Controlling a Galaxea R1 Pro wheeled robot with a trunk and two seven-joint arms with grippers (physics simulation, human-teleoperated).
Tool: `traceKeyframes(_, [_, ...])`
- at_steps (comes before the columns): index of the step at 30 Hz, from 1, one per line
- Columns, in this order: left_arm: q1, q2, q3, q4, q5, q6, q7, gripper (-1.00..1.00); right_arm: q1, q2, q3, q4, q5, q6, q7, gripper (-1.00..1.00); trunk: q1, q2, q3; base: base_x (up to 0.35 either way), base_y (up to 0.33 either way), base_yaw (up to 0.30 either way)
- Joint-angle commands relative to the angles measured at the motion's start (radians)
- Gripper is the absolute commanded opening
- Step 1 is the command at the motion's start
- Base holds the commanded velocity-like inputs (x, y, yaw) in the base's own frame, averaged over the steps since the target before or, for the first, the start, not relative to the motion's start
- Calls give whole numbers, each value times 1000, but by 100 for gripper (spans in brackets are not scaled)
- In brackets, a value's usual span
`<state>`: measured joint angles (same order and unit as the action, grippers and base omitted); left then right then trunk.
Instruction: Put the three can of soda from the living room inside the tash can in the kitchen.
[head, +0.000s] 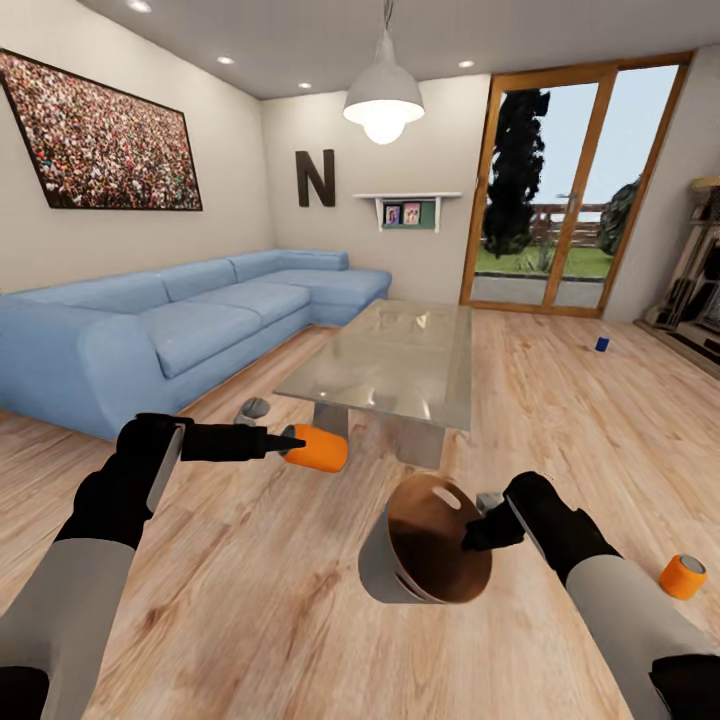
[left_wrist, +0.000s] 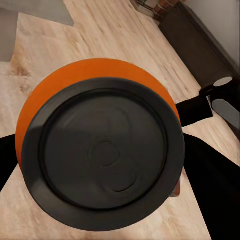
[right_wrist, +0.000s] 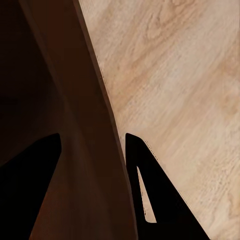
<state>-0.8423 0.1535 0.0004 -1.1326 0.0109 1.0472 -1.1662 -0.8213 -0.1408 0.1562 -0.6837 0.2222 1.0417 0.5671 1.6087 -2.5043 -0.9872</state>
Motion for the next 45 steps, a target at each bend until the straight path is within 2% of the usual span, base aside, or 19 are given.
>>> traceKeyframes(1, [0, 0, 0, 0, 0, 0, -2, -100, -1, 3, 1, 1, -29, 6, 3, -100, 0, 0, 0, 0, 0, 0])
traceKeyframes(7, [0, -4, 3, -2, 3, 0, -15, -100, -1, 27, 13, 9, -28, 6, -4, -100, 0, 0, 0, 0, 0, 0])
traceKeyframes(11, [0, -12, 3, -7, 4, 0, -41, -100, -1, 32, 15, 16, -28, 6, -8, -100, 0, 0, 0, 0, 0, 0])
traceKeyframes(13, [1, -28, 2, -9, 3, 0, -55, -100, -2, 35, 20, 29, -27, 6, -10, -100, 0, 0, 0, 0, 0, 0])
traceKeyframes(15, [1, -75, -6, -6, -5, 0, -64, -100, -2, 43, 34, 40, -27, 6, -11, -100, -1, 0, 8, 0, 0, 0])
traceKeyframes(17, [2, -94, -23, -5, -7, 0, -65, -100, -2, 46, 37, 42, -27, 6, -11, -100, -2, 1, 16, 0, 0, 0])
traceKeyframes(20, [1, -125, -94, -4, -11, 0, -65, -100, -2, 49, 40, 45, -27, 6, -12, -100, -2, 1, 16, 0, 0, 0])
traceKeyframes(25, [1, -134, -118, -5, -12, 0, -64, -100, -2, 49, 41, 45, -27, 6, -12, -100, -2, 1, 16, 0, 0, 0])
traceKeyframes(36, [2, -136, -129, -5, -15, 0, -56, -100, -2, 59, 44, 46, -15, 6, -12, -100, -2, 1, 16, 0, 0, 0])
traceKeyframes(39, [6, -136, -131, -4, -15, 0, -33, -100, -2, 63, 43, 46, 8, 6, -12, -100, -2, 1, 16, 0, 0, 0])
traceKeyframes(42, [9, -141, -133, -2, -12, 0, 21, -100, -2, 72, 42, 46, 35, 6, -12, -100, -2, 1, 16, 0, 0, 0])
traceKeyframes(44, [9, -149, -139, -1, -12, 0, 39, -100, -2, 75, 42, 46, 42, 6, -12, -100, -2, 1, 16, 0, 0, 0])
traceKeyframes(45, [9, -154, -153, 0, -13, 0, 48, -100, -2, 76, 42, 46, 46, 6, -13, -100, -2, 1, 16, 0, 0, 0])
